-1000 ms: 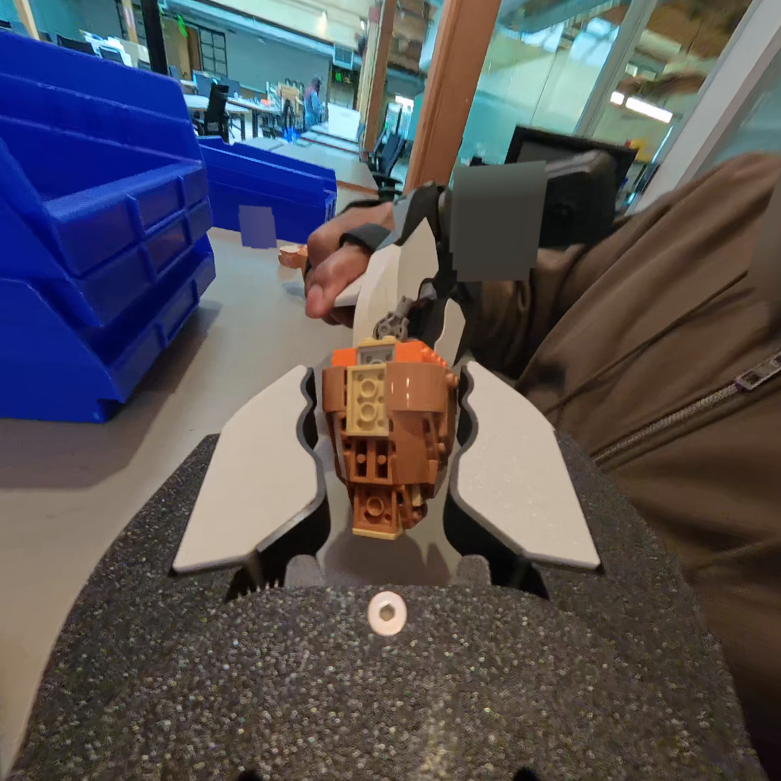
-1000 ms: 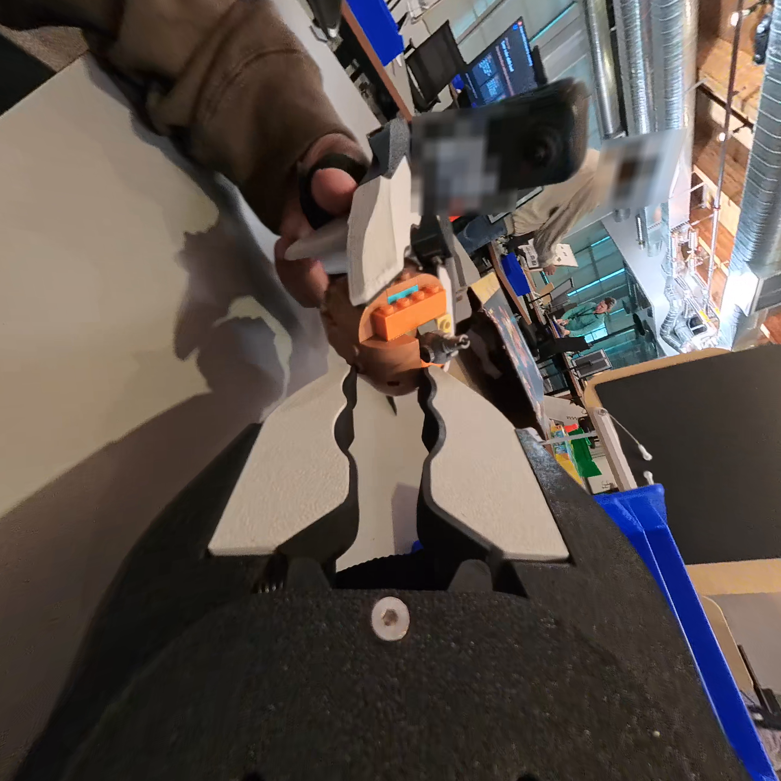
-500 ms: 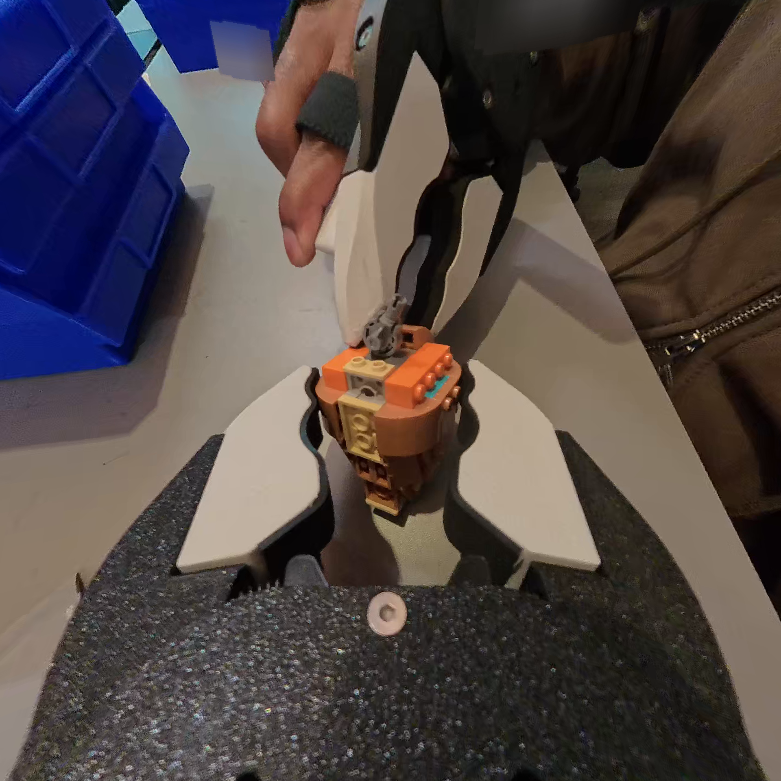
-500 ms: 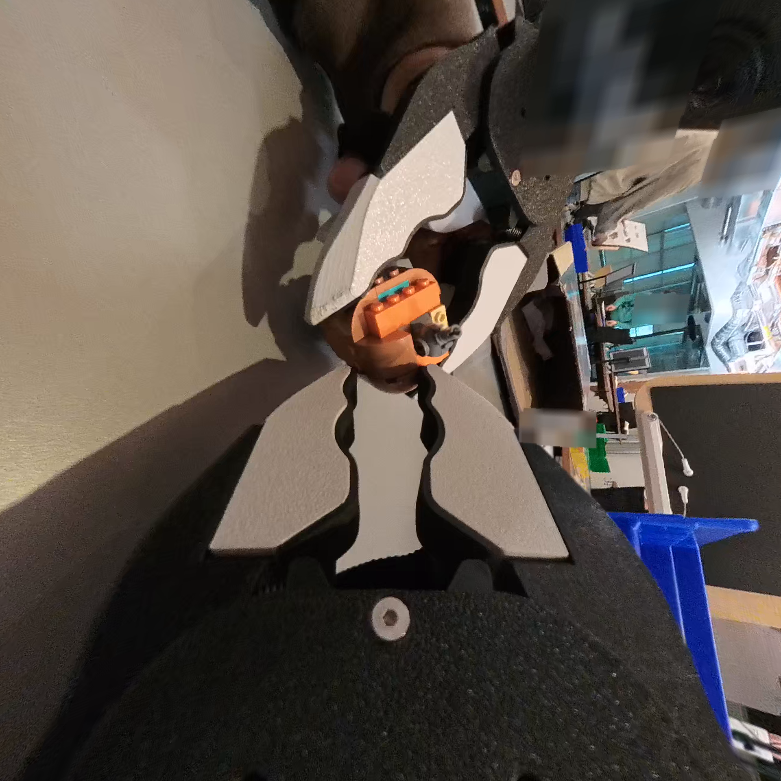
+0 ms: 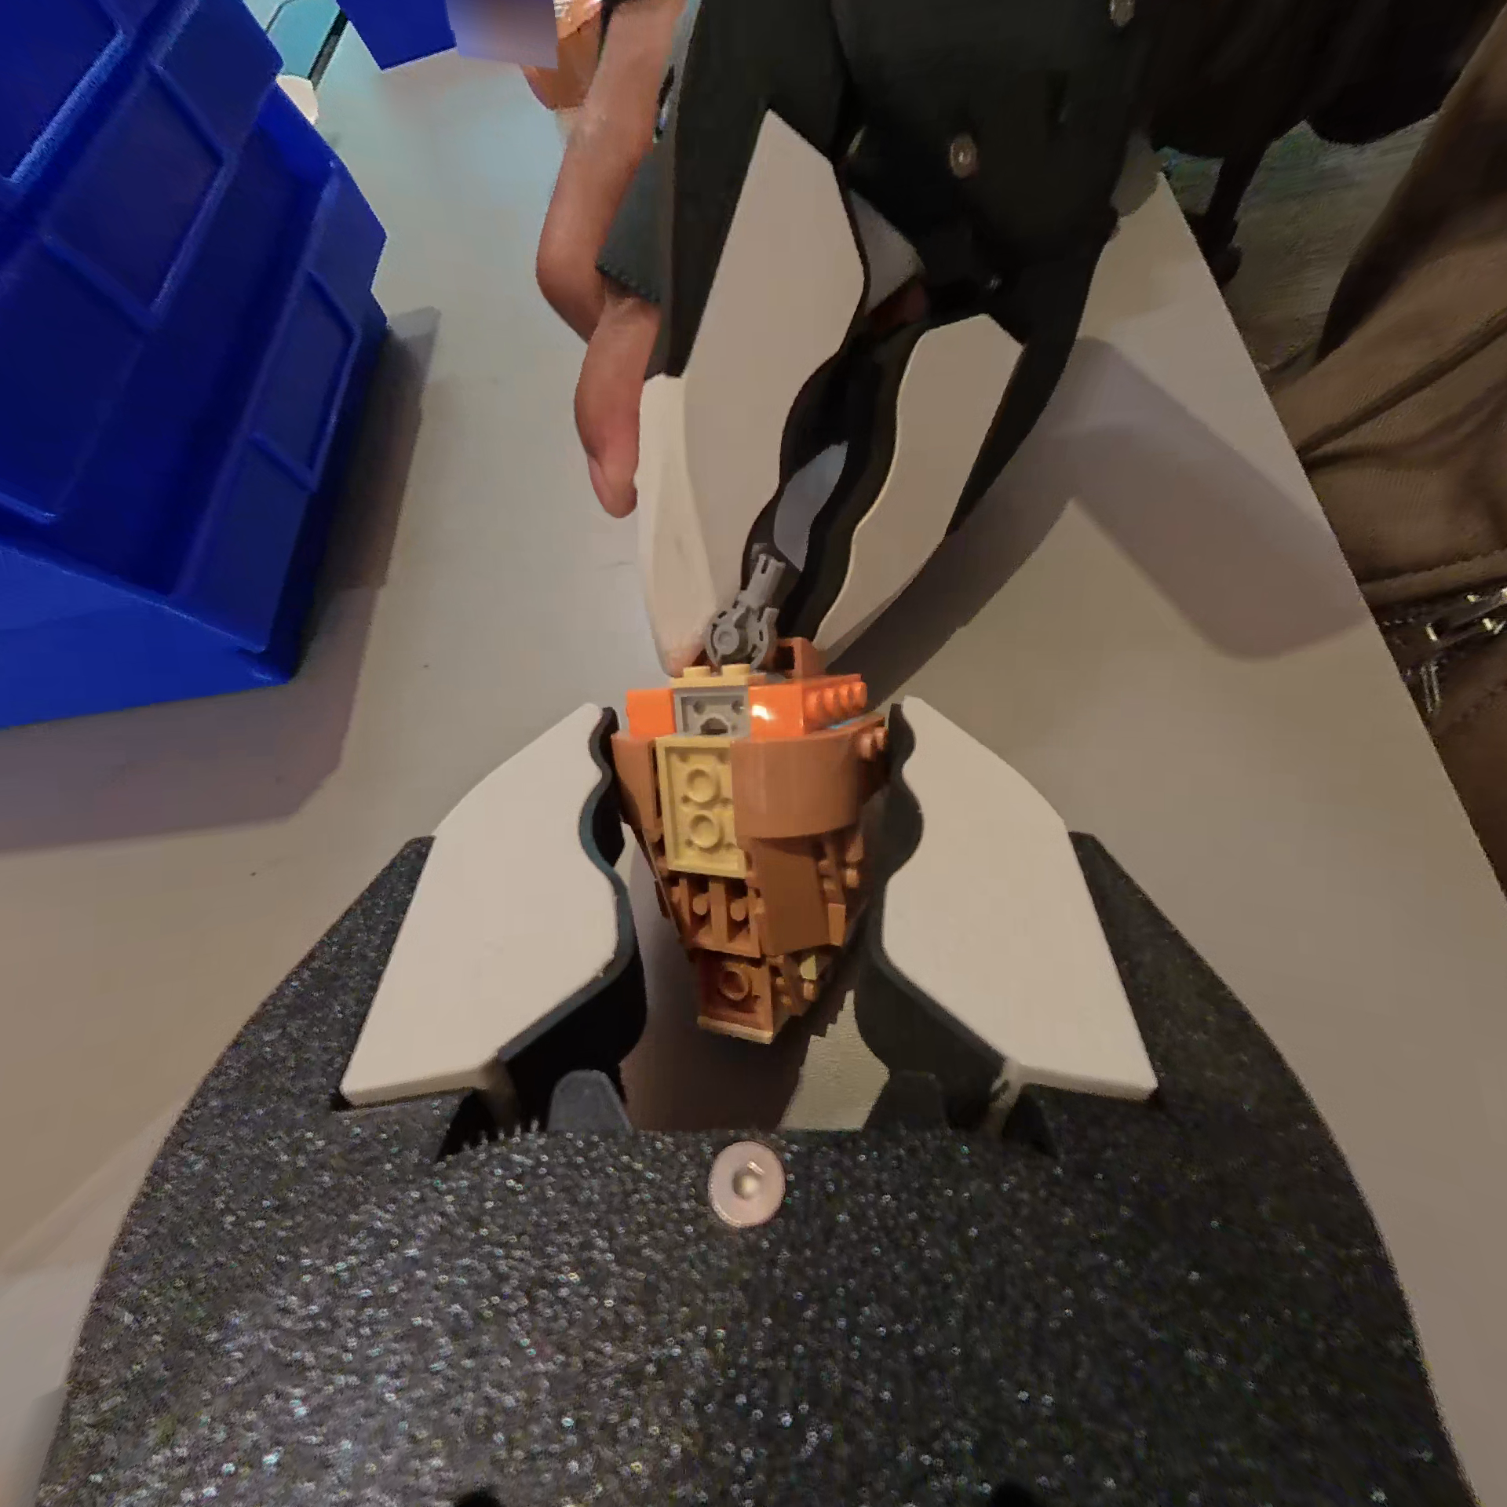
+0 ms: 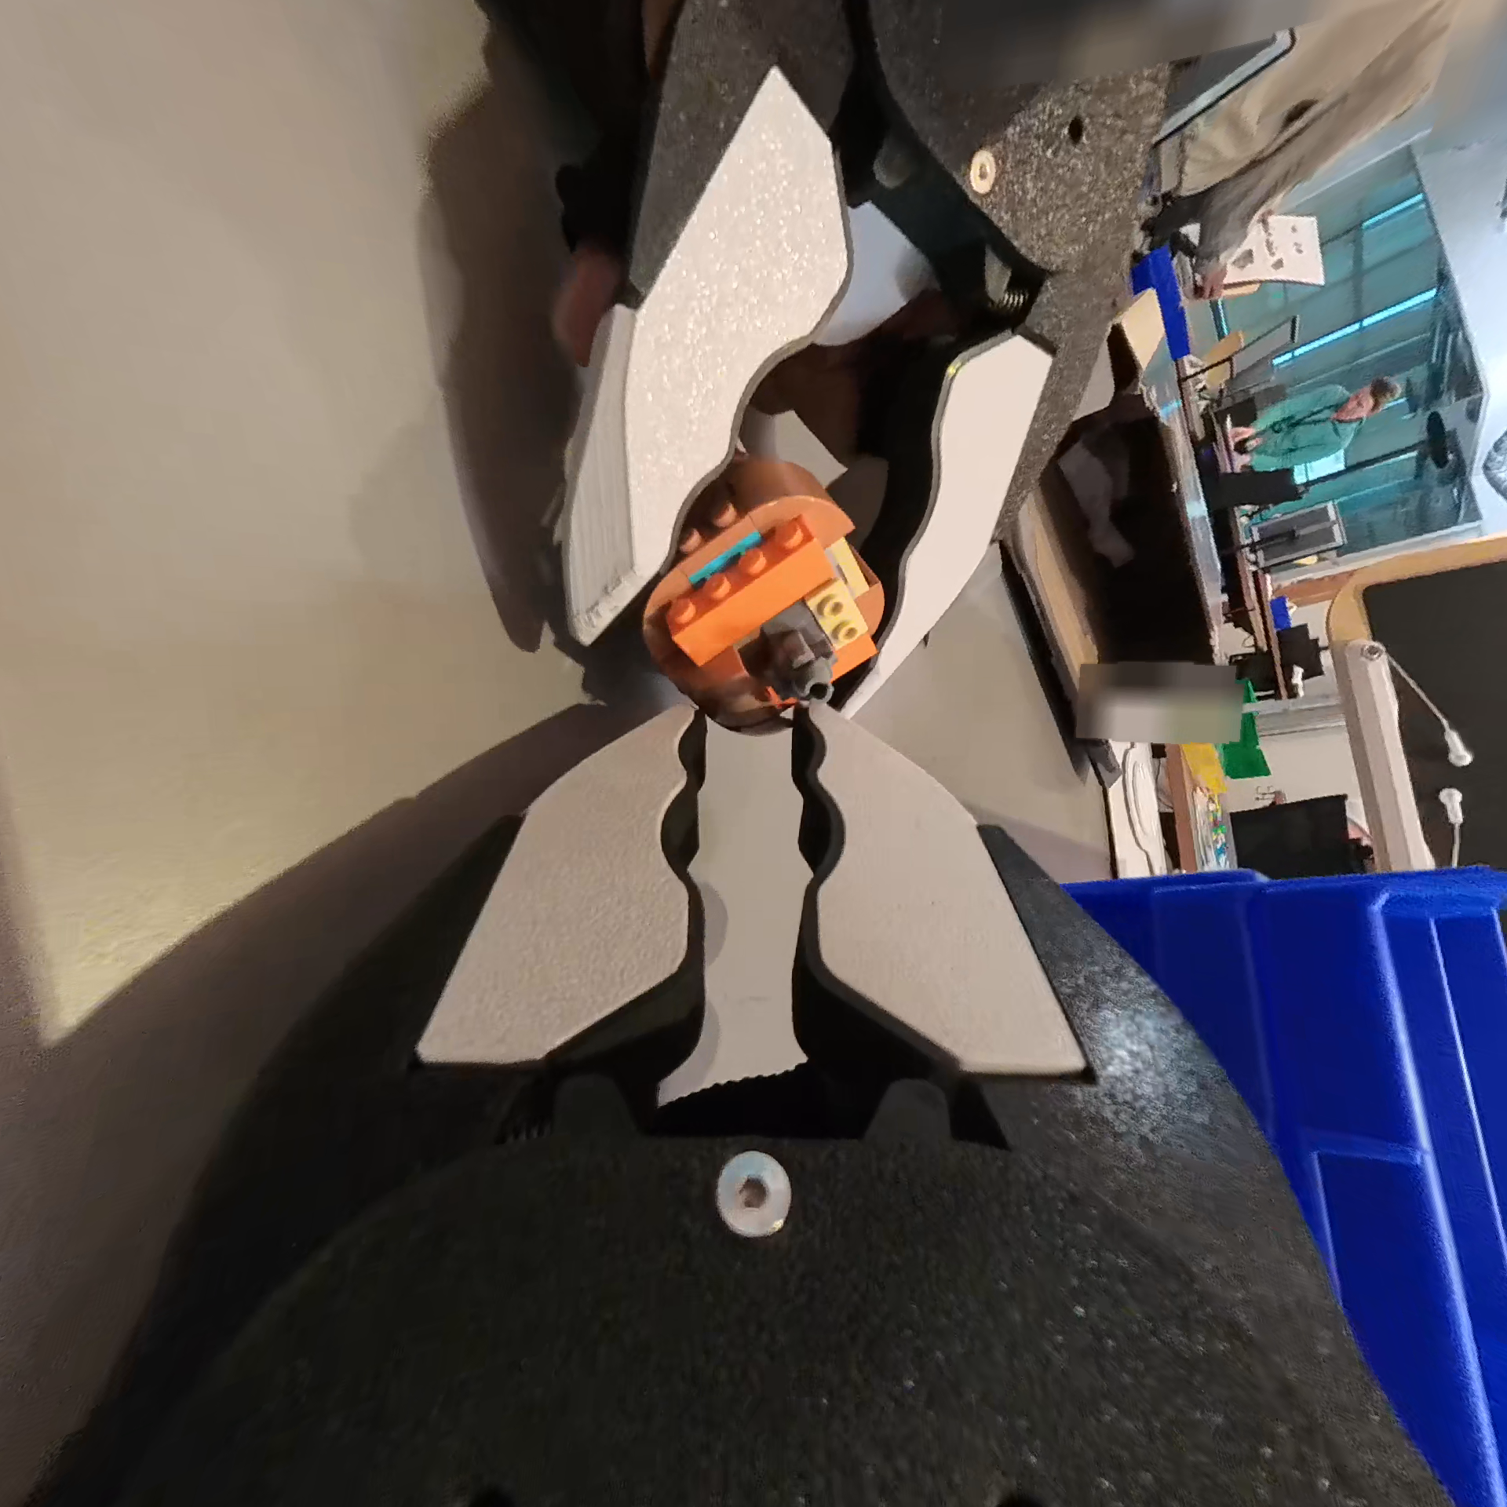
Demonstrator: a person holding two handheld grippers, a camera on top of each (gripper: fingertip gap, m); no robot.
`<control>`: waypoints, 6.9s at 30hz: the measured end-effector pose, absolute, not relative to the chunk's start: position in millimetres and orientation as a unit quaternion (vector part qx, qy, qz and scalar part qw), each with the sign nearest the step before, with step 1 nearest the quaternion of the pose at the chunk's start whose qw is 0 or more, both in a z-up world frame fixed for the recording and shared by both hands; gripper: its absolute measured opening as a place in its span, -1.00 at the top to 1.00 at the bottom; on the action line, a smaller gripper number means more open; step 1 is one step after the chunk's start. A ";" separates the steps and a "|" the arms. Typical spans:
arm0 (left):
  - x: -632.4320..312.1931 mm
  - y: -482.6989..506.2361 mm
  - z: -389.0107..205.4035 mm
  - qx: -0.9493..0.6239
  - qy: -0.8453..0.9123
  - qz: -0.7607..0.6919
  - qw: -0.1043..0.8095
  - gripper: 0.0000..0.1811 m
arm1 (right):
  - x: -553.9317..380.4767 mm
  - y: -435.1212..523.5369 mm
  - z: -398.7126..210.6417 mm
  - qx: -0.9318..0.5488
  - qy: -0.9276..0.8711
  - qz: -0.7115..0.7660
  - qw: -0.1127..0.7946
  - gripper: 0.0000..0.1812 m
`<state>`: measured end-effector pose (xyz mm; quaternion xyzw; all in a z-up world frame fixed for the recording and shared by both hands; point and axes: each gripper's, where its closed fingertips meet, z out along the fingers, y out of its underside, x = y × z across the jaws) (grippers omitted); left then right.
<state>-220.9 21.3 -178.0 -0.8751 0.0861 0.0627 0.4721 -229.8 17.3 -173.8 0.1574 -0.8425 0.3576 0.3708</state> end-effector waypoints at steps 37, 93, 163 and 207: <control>-218.3 39.4 -146.1 -0.638 0.408 0.570 0.318 0.31 | -211.5 27.7 -145.5 -0.132 -0.809 0.548 -0.166 0.74; -254.7 20.4 -127.3 -0.783 0.107 0.307 0.530 0.32 | -323.9 120.6 -69.0 -0.253 -0.810 0.463 0.255 0.50; -214.7 -24.3 -21.9 -0.540 0.018 -0.156 0.827 0.32 | -303.8 41.1 -67.1 -0.083 -0.752 0.500 0.421 0.57; -259.9 -4.0 -41.3 -0.621 0.079 0.534 0.569 0.32 | -270.9 1.9 -137.5 0.109 -0.771 0.355 0.518 0.70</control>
